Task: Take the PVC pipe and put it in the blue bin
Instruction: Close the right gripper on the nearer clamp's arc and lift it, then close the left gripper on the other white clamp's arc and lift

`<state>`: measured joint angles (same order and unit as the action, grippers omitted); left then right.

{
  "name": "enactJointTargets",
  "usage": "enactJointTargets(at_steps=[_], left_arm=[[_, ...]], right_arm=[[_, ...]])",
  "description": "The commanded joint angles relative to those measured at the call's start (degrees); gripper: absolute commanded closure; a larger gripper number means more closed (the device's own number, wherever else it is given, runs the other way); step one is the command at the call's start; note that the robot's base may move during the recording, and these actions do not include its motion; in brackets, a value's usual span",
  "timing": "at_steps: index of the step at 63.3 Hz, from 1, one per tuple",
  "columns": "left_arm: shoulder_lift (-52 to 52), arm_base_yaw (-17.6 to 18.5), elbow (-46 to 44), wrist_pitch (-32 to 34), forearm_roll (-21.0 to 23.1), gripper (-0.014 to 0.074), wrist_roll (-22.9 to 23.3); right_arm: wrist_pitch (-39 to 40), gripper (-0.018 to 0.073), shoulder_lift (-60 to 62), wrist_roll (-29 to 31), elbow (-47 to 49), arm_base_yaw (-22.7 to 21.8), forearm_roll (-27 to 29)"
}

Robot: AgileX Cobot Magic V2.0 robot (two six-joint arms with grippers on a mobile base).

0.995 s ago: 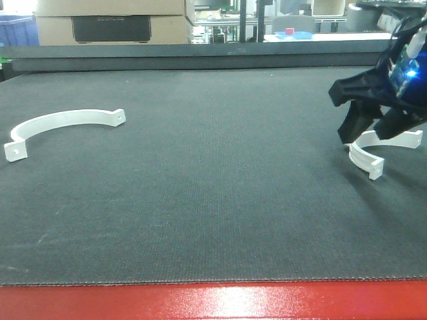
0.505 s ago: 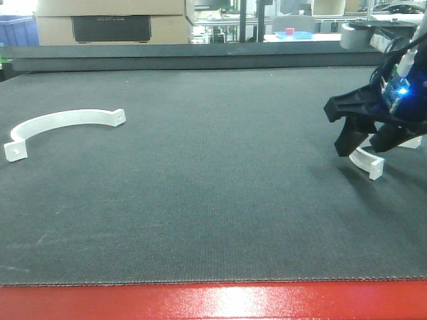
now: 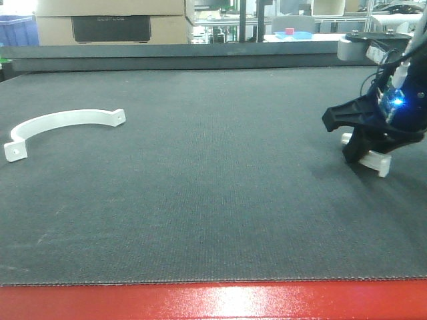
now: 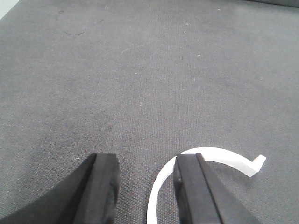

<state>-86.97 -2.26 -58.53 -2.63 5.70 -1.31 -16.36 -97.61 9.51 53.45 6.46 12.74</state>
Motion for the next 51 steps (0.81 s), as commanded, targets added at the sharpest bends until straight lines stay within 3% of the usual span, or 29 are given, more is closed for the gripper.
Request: enactJointTargets(at_steps=[1,18,31,41,51], left_arm=[[-0.2,0.2,-0.4,1.1,0.2,0.0375,0.3],[-0.4,0.2,-0.4,-1.0,0.2,0.0375,0.3],[-3.2,0.2,-0.4,-4.1,0.3,0.0375,0.3],[-6.1,0.2,-0.6,-5.1,2.7,0.0366,0.3],[-8.7,0.2,-0.6,-5.0,7.5,0.0286,0.3]], right_arm=[[-0.1,0.0727,-0.5,0.2,0.1,0.0,-0.1],[-7.3,0.0727,0.6,0.2,4.6,0.0,-0.1],[-7.6,0.0728,6.0,0.2,6.8,0.0,0.0],[-7.3,0.0728,11.7,0.2,7.1,0.0,0.0],[-7.5,0.0728,16.5,0.2,7.1,0.0,0.0]])
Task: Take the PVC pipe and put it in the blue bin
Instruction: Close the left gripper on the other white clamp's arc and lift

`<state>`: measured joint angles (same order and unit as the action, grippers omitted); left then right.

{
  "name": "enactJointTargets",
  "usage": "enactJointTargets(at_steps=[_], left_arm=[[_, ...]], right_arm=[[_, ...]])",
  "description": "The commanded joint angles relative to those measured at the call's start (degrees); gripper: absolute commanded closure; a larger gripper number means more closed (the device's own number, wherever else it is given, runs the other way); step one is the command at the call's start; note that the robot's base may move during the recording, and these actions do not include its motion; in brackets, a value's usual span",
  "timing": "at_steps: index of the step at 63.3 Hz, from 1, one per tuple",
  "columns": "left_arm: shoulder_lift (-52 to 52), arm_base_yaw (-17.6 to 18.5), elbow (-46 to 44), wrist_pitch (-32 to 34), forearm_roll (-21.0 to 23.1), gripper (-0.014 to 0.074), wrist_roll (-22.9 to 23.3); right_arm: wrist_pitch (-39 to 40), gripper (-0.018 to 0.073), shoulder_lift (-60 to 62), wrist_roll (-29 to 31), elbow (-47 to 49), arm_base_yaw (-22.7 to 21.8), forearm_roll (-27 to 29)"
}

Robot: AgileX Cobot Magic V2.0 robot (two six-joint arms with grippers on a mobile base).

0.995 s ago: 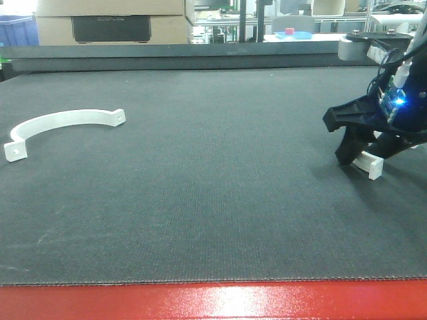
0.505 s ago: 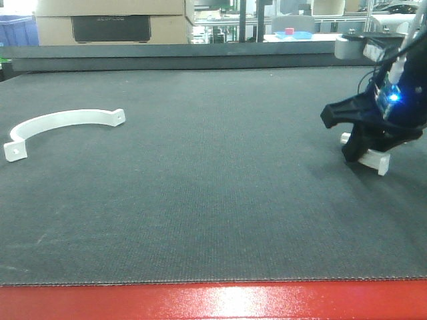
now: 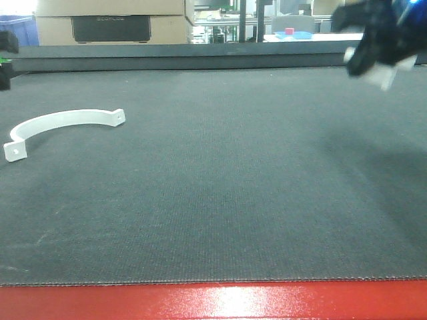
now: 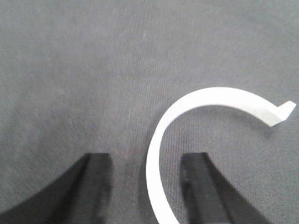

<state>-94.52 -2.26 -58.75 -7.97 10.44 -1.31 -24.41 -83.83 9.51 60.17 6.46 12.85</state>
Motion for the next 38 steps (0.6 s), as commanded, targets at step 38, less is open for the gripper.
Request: enactJointTargets(at_steps=[38], left_arm=[[-7.2,3.1,-0.5,4.4,3.3,0.0267,0.3]], right_arm=[[-2.3,0.0728,8.0,0.2,0.4,0.0,-0.1]])
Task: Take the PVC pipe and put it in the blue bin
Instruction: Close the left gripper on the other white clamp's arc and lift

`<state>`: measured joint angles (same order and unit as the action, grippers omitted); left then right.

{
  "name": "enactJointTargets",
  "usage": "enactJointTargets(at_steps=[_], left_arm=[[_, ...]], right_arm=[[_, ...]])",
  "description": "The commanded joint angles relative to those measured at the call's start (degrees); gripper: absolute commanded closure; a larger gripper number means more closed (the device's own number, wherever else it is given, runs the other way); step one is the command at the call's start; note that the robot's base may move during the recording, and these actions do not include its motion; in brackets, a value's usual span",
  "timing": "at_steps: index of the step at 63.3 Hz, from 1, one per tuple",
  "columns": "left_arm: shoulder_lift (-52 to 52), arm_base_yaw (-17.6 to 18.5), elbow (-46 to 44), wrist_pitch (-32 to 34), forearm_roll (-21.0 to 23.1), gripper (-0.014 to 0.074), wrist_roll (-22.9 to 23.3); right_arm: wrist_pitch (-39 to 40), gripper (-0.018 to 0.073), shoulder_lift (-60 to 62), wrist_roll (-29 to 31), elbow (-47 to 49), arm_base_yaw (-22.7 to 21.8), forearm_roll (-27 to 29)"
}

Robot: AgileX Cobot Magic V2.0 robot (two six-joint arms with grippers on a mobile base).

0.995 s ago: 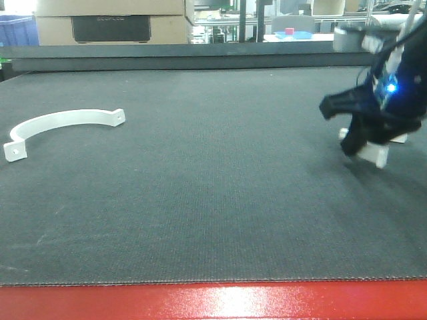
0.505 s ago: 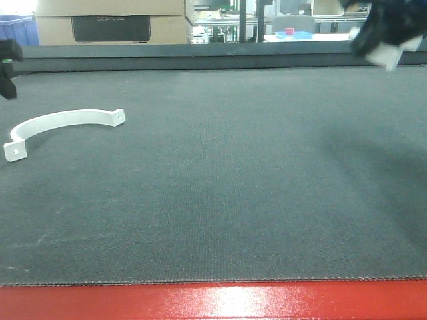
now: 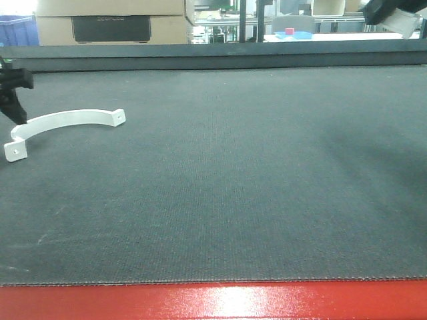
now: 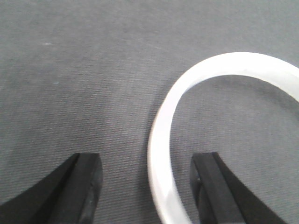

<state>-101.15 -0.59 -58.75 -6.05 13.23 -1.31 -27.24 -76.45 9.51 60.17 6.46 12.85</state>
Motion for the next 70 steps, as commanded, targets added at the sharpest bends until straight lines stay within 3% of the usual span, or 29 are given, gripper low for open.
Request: enactJointTargets(at_steps=[1,29,60,70], left_arm=[[-0.8,1.6,-0.7,2.7,0.5,0.0267,0.3],[-4.1,2.2,-1.6,5.5,0.3,0.0271,0.3],[-5.9,2.2,-3.6,5.3,-1.8,0.0582,0.3],[-5.9,2.2,-5.2,4.0,-2.4,0.0615,0.3]], right_arm=[[0.6,0.0728,0.7,0.2,0.4,0.0,-0.1],[-0.5,0.0728,0.7,0.2,0.4,0.0,-0.1],[0.6,0.0728,0.7,0.2,0.4,0.0,-0.1],[0.7,0.0728,0.7,0.2,0.4,0.0,-0.1]])
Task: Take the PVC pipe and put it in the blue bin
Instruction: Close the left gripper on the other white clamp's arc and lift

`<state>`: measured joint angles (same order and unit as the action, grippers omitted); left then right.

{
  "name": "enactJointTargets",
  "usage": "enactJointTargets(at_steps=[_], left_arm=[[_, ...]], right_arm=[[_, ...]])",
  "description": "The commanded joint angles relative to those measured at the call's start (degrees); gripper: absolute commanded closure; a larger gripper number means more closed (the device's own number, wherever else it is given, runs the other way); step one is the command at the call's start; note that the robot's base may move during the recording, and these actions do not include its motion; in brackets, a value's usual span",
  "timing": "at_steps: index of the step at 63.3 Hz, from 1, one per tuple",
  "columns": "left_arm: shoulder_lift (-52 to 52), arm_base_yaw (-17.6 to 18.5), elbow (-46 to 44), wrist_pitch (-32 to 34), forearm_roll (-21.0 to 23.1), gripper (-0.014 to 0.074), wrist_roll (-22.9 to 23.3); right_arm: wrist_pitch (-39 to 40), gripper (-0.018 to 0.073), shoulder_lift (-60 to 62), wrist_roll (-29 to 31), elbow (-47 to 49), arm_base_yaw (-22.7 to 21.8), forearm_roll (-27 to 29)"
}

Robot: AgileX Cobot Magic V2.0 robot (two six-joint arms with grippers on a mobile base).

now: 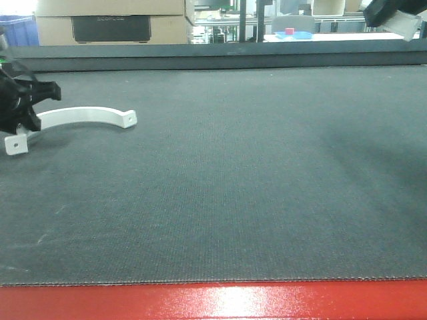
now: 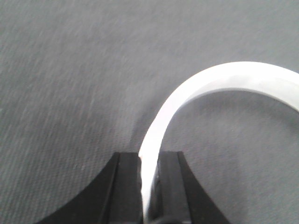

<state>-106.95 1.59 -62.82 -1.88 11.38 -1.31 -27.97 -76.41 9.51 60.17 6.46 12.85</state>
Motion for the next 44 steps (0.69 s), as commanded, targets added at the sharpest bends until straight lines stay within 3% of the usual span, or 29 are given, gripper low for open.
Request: enactJointTargets(at_steps=[1,12,20,44], left_arm=[[-0.1,0.1,-1.3,-0.3,-0.7,0.0615,0.3],[-0.1,0.1,-1.4,-0.5,-1.6,0.0632,0.3],[-0.1,0.1,-1.4,-1.0,-1.6,0.0707,0.2],[2.8,0.1,-1.4,-4.4,-2.3,0.0707,0.1]], right_arm=[[1.5,0.0728,0.6,0.2,0.4,0.0,-0.1],[1.6,0.0728,0.6,0.2,0.4,0.0,-0.1],[1.6,0.0728,0.6,0.2,0.4,0.0,-0.1],[2.5,0.0728,2.6,0.2,0.4,0.0,-0.1]])
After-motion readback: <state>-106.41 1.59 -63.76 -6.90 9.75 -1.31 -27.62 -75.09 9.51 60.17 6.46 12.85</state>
